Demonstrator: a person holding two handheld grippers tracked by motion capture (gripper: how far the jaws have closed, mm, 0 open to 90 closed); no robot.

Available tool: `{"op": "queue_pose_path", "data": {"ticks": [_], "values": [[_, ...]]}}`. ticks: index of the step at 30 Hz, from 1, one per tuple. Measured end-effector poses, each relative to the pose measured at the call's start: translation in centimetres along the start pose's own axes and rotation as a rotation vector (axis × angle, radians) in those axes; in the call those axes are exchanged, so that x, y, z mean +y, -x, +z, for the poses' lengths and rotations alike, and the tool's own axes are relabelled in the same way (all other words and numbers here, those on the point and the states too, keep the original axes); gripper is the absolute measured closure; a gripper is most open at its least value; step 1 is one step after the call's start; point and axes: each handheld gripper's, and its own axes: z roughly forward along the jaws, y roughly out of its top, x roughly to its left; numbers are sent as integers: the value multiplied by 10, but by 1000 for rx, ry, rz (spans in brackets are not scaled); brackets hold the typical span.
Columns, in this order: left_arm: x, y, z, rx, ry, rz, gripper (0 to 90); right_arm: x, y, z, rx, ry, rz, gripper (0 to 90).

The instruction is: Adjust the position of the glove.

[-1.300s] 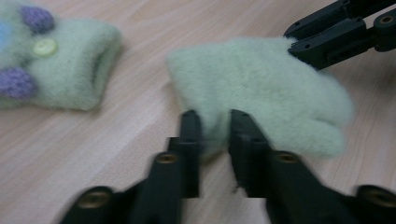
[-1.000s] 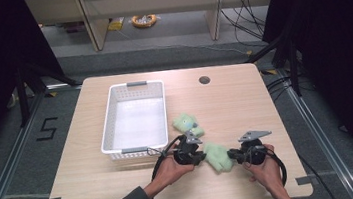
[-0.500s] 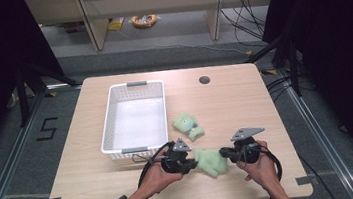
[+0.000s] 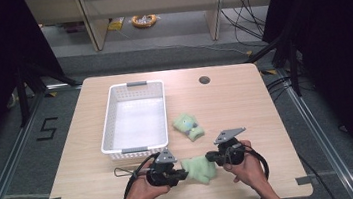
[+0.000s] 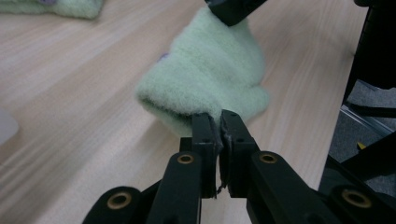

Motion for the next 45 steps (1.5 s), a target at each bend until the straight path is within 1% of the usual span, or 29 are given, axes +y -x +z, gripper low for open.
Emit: {"op": "queue_pose_path", "data": {"ticks": [2,4,6,7,8,9,10,11,15,17,18,22,24,25,26,27,29,30,31,32,33,34,36,37,39,40,43,44,45], "values": [[-4,0,1,1,-4,-11,847,1,-1,4,10,-5,-21,845],[-7,-2,1,1,-15,-5,846,1,-3,9,28,-15,-16,844],[-9,-3,3,2,-13,-21,846,0,-2,13,12,-22,-27,843],[-9,-3,3,0,-13,-14,845,0,-3,13,17,-46,-3,842],[-9,-4,3,-2,-15,-10,844,-2,-2,17,-1,-24,-30,842],[-10,-5,3,2,-19,-6,843,-2,-2,16,3,-49,-29,841],[-10,-5,4,3,-21,-15,843,-3,0,20,-5,-22,-45,839],[-11,-5,4,-1,-25,-8,841,-3,-1,19,9,-51,-30,836],[-12,-5,6,-3,-24,-8,834,-5,0,19,-2,-48,-39,823],[-13,-5,5,7,-27,-13,826,-6,-1,20,-22,-49,-12,808],[-13,-5,5,2,-23,-19,817,-6,1,20,-9,-51,-37,794],[-13,-5,4,6,-30,-9,741,-6,0,18,-11,-49,-23,726],[-14,-4,2,10,-33,-17,685,-6,0,19,-25,-26,-14,677],[-14,-4,2,9,-28,-21,652,-5,1,17,-26,-39,-23,654],[-14,-4,0,17,-25,-19,630,-5,1,16,-28,-33,-14,634],[-14,-5,-3,30,-23,6,585,-5,1,16,-34,-12,-8,617],[-14,-5,-8,40,-9,-20,505,-3,-1,13,-42,-28,37,582],[-14,-6,-11,38,-6,-10,486,-3,0,15,-56,-9,23,574],[-15,-6,-14,40,6,-36,475,-1,0,13,-49,-21,19,566],[-14,-8,-19,48,11,-27,449,0,0,14,-62,0,26,550],[-15,-9,-21,55,18,-37,421,2,1,13,-46,12,4,543],[-15,-9,-24,61,18,-43,408,3,1,12,-44,23,20,543],[-17,-12,-28,59,25,-45,382,6,4,11,-56,28,5,539],[-18,-12,-29,62,29,-55,369,9,5,11,-63,27,21,537],[-20,-14,-31,66,26,-59,359,13,8,11,-75,43,15,538],[-22,-14,-32,67,25,-65,358,14,9,13,-86,69,8,539],[-26,-15,-35,73,23,-69,345,23,13,14,-93,54,27,545],[-27,-14,-36,73,31,-82,341,25,15,15,-92,48,32,546],[-28,-14,-37,74,25,-73,335,28,17,17,-105,63,31,547]]}}
